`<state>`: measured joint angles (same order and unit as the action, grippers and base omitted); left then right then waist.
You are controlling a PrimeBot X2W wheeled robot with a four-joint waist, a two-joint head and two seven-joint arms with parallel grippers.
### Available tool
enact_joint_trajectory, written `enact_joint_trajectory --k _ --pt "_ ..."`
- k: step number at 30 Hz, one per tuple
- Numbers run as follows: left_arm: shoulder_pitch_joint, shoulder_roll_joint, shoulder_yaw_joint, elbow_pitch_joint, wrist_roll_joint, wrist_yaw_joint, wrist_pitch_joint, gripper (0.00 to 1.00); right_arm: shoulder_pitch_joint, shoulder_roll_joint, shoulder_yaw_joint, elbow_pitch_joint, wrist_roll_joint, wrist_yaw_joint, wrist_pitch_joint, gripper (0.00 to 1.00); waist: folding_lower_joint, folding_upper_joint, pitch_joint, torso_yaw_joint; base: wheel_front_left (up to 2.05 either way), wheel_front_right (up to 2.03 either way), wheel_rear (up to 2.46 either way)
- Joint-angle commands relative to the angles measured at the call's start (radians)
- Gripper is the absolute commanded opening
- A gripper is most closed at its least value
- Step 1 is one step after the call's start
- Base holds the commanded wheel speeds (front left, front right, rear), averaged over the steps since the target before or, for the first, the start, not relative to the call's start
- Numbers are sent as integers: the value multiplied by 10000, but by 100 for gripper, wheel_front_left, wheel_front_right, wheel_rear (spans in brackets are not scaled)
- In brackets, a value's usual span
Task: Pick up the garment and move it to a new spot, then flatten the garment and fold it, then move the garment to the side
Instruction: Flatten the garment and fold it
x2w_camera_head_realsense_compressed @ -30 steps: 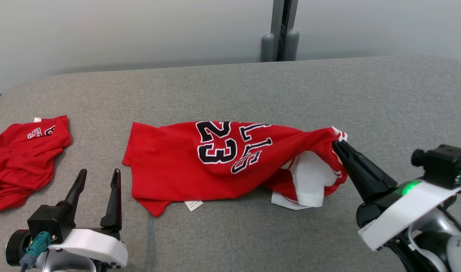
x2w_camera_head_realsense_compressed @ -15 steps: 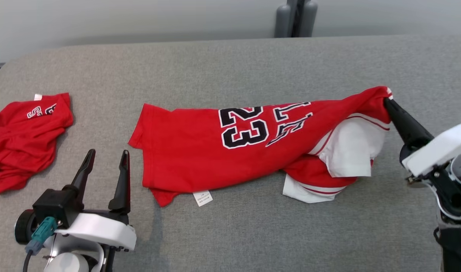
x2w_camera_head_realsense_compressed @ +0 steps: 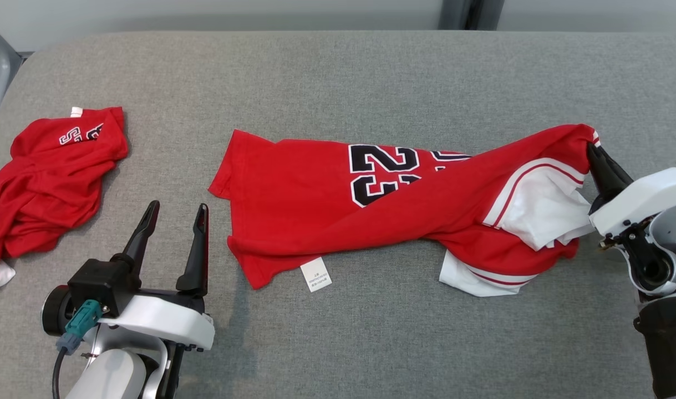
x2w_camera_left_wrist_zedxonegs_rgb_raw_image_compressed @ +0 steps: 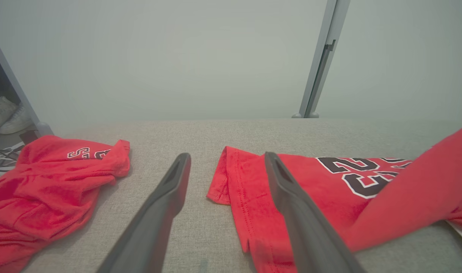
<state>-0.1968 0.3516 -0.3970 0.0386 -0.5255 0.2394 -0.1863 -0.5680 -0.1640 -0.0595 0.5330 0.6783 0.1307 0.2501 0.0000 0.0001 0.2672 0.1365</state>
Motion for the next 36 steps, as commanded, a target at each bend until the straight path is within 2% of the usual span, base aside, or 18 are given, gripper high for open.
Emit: enact_joint_trajectory --k 1,8,13,17,31,36 --pt "-167 18 36 57 23 -22 -75 100 102 -163 84 54 -47 1 -300 100 0 -1 -75 -41 0 0 0" --pt "133 117 106 220 -36 100 -117 100 1294 -509 464 -120 -123 1 -1758 100 0 -1 -564 -356 0 0 0" --pt "447 278 247 110 -115 281 -92 100 2364 -724 72 -702 -1064 1 -2917 100 0 -1 -937 -678 0 0 0" --pt "640 367 316 7 -151 394 -39 100 2691 -670 -198 -1463 -1921 1 -3219 100 0 -1 -1180 -872 0 0 0" --pt "1098 443 102 -264 -116 606 188 100 3981 183 113 -4576 -4625 1 -2353 100 0 -1 -1932 -1067 0 0 0" --pt "1303 449 20 -309 -176 644 249 100 4802 573 165 -5346 -4845 -1 -2068 100 0 -1 -2182 -1119 0 0 0"
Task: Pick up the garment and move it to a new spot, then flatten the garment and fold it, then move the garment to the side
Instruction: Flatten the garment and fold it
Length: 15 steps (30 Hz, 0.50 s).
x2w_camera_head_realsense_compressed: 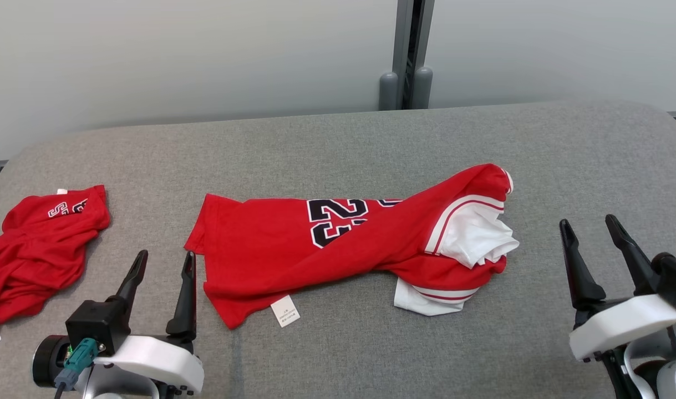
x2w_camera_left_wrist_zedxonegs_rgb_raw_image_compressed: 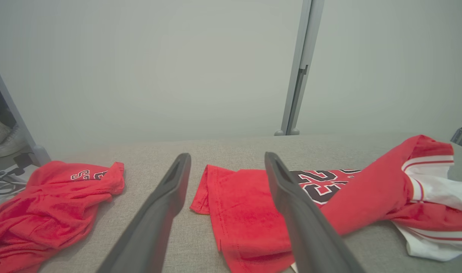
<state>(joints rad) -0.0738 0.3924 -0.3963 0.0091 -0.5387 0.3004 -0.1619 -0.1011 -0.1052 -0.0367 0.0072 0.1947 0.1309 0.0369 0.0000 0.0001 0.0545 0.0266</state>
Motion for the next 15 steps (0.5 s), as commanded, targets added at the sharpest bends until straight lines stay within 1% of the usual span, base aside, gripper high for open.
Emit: enact_joint_trajectory --k 1,7,15 --pt "109 49 5 -26 -49 52 12 100 284 49 -89 -221 -26 -3 108 100 0 -1 -98 -31 0 0 0" --pt "307 95 -60 -108 -55 127 97 100 888 302 -184 -771 -111 -3 349 100 0 -1 -229 -90 0 0 0" --pt "294 137 -126 -190 -47 165 162 100 1019 439 -219 -1026 -148 -3 485 100 0 -1 -166 -43 0 0 0"
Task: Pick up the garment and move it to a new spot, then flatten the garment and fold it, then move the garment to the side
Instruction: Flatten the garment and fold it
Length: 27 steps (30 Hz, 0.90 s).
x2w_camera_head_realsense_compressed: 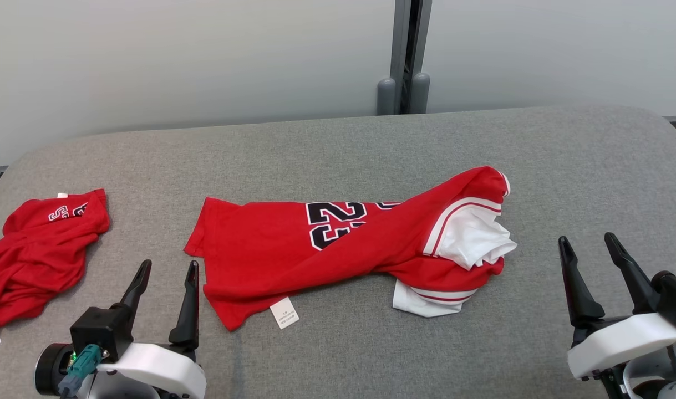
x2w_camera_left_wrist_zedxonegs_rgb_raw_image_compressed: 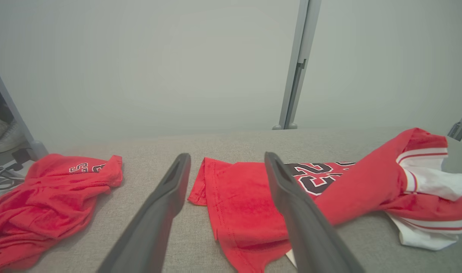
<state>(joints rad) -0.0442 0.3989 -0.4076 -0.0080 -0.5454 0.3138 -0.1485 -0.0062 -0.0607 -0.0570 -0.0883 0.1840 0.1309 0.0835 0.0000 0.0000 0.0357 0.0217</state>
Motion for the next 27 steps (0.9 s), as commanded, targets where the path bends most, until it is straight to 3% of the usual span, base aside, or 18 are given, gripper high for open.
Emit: enact_joint_trajectory --k 1,13,27 --pt "-64 78 -51 0 30 -18 48 100 42 4 10 -88 -52 -3 39 100 0 0 48 4 0 0 0" --pt "-229 -259 -556 944 -260 -528 295 100 -261 41 100 -130 -148 -3 21 100 0 0 721 -207 0 0 0" --pt "-1022 -887 -936 3519 -1145 -1568 947 100 -646 72 36 -62 -236 -3 -129 100 0 0 1471 -339 0 0 0"
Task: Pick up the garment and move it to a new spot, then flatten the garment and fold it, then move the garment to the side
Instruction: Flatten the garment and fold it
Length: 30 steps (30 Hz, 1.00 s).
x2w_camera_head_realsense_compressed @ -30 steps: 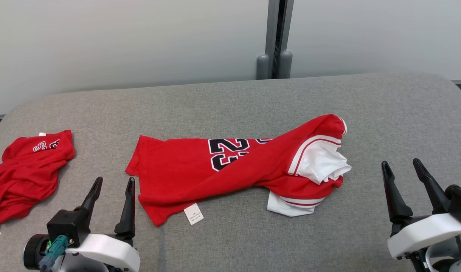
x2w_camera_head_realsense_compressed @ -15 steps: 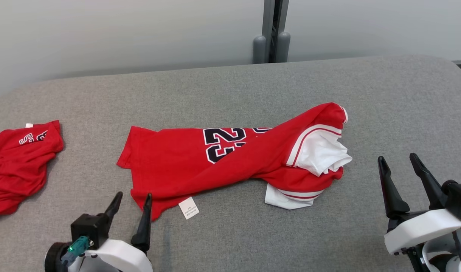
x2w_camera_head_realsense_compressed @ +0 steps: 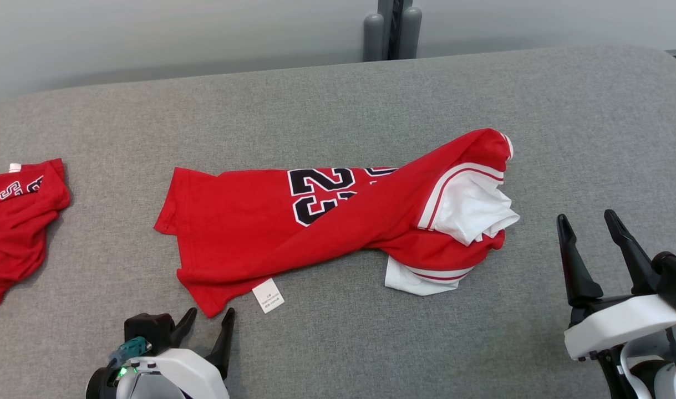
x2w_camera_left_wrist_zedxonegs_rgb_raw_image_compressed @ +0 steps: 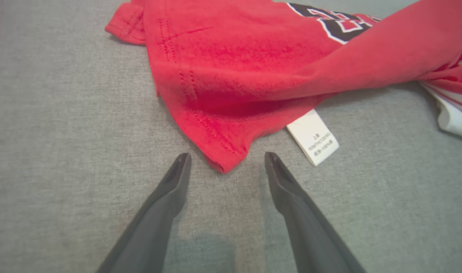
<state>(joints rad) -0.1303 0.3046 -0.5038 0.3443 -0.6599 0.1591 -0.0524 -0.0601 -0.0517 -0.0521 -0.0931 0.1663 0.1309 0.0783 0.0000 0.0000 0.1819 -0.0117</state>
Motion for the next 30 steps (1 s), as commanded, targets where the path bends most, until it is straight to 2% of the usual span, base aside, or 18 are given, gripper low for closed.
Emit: enact_joint_trajectory --k 1,2,4,5,6,14,19,24,30 --pt "-218 33 27 96 -35 -84 4 100 -112 -18 -20 -12 -64 -3 -81 100 0 0 28 -14 0 0 0" --pt "-269 11 22 191 -74 -109 15 98 -119 -18 -36 -11 -69 -3 -81 100 0 0 46 -22 0 0 0" --pt "-339 -17 -14 374 -130 -202 75 41 -147 -16 -77 0 -62 -3 -93 100 0 0 77 -34 0 0 0" --pt "-393 -11 -16 452 -131 -255 38 26 -154 -14 -104 14 -66 -3 -98 100 0 0 85 -38 0 0 0" --pt "-458 -4 -15 509 -115 -266 2 0 -160 -14 -133 23 -72 -3 -100 100 0 0 93 -39 0 0 0" --pt "-716 81 45 734 -61 -348 -276 0 -209 -40 -439 277 -29 -3 55 100 0 0 153 -33 0 0 0" --pt "-904 164 68 697 -21 -341 -341 0 -623 -484 -593 1153 212 -3 305 100 0 0 400 72 0 0 0" --pt "-1074 182 24 691 25 -397 -376 0 -1263 -882 -214 2238 489 -3 257 100 0 0 700 313 0 0 0" --pt "-1282 95 -115 782 93 -466 -469 0 -2092 -947 700 3320 941 -3 17 100 0 0 997 640 0 0 0"
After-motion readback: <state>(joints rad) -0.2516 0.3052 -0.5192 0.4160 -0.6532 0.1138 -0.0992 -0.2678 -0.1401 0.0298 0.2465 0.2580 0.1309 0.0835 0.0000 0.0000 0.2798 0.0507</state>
